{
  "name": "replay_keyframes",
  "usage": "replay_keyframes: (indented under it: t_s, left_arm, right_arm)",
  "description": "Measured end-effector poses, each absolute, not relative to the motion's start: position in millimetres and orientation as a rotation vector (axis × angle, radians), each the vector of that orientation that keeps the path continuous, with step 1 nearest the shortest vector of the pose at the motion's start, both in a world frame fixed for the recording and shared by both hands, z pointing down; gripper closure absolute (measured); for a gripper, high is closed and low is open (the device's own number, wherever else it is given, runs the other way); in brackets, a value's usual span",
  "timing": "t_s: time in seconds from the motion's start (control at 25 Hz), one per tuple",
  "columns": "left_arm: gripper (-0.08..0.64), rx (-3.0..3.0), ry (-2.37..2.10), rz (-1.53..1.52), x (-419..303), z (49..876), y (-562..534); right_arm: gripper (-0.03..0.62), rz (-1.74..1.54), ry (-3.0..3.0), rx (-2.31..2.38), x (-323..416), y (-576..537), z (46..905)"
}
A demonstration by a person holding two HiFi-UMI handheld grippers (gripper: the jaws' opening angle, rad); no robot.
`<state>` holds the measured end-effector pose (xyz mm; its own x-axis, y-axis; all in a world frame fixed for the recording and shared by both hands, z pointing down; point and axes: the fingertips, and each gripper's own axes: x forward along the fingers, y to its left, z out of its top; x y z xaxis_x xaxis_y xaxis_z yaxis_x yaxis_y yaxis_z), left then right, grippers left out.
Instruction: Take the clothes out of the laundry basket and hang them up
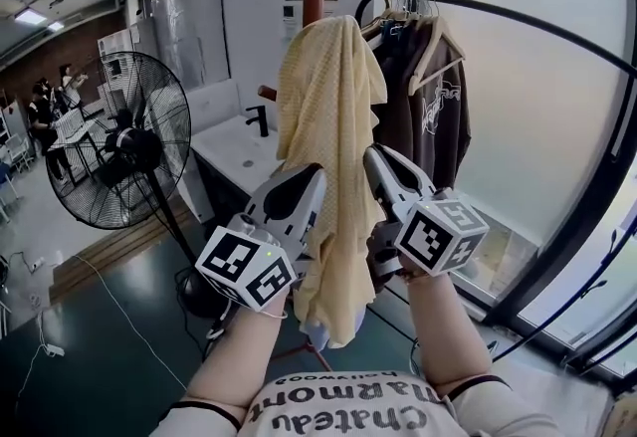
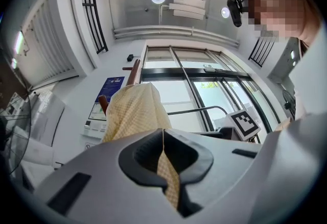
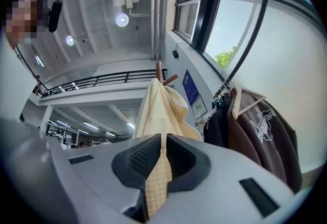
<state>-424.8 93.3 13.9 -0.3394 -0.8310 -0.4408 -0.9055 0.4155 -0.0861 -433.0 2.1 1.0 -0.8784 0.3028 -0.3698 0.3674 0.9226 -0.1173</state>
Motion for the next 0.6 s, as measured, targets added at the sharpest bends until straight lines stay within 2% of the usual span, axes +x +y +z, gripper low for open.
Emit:
replay_keyframes:
  t_s: [0.6]
  left_arm:
    - [0.546,-1.414,2.359,0.347,-308.6,45.4,77.7]
  right_arm:
    - [0.551,-0.298,2.793,0.614,-305.1,1.1,40.8]
